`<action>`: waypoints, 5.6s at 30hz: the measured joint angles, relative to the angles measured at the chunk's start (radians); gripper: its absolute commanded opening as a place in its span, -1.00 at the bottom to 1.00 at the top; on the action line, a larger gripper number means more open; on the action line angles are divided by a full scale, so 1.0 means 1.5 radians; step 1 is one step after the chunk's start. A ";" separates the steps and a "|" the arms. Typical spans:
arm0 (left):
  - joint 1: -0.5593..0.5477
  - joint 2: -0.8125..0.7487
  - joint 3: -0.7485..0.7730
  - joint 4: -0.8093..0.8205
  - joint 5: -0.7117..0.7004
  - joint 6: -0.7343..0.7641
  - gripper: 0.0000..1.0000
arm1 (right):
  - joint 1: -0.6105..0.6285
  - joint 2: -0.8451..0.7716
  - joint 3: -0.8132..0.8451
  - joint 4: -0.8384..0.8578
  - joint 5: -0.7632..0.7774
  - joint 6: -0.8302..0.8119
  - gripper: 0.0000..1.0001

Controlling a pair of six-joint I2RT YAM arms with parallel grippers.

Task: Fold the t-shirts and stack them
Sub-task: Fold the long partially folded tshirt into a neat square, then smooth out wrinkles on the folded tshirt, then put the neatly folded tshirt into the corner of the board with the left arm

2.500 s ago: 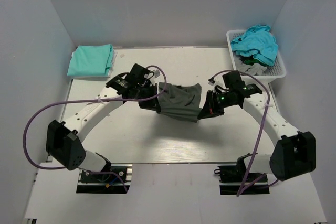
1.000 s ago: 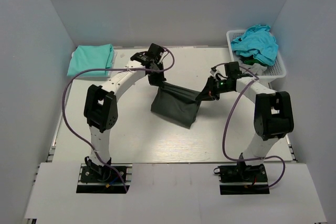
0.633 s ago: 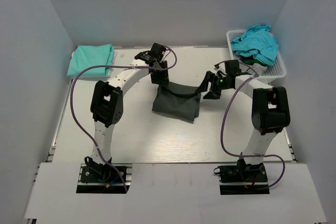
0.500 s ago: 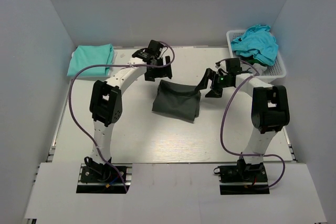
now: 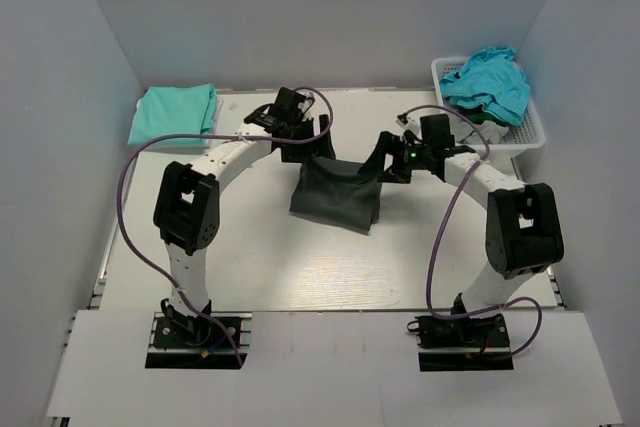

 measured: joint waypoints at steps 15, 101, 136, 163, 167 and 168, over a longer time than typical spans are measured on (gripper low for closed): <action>0.003 0.126 0.058 0.088 0.074 -0.006 1.00 | 0.067 0.106 -0.015 0.181 0.021 0.011 0.81; -0.041 0.080 -0.073 0.014 -0.184 0.041 0.28 | 0.079 -0.317 -0.239 0.084 0.190 -0.072 0.81; 0.007 -0.033 0.076 0.024 -0.399 0.402 -1.00 | 0.079 -0.380 -0.219 -0.023 0.342 -0.075 0.81; 0.354 0.057 0.281 0.052 -0.367 0.484 -1.00 | 0.079 -0.299 -0.071 -0.091 0.411 -0.043 0.81; 0.391 0.114 0.345 0.045 -0.351 0.472 -1.00 | 0.079 -0.273 -0.058 -0.090 0.411 -0.037 0.81; 0.399 0.122 0.350 0.045 -0.342 0.469 -1.00 | 0.079 -0.267 -0.056 -0.090 0.410 -0.035 0.81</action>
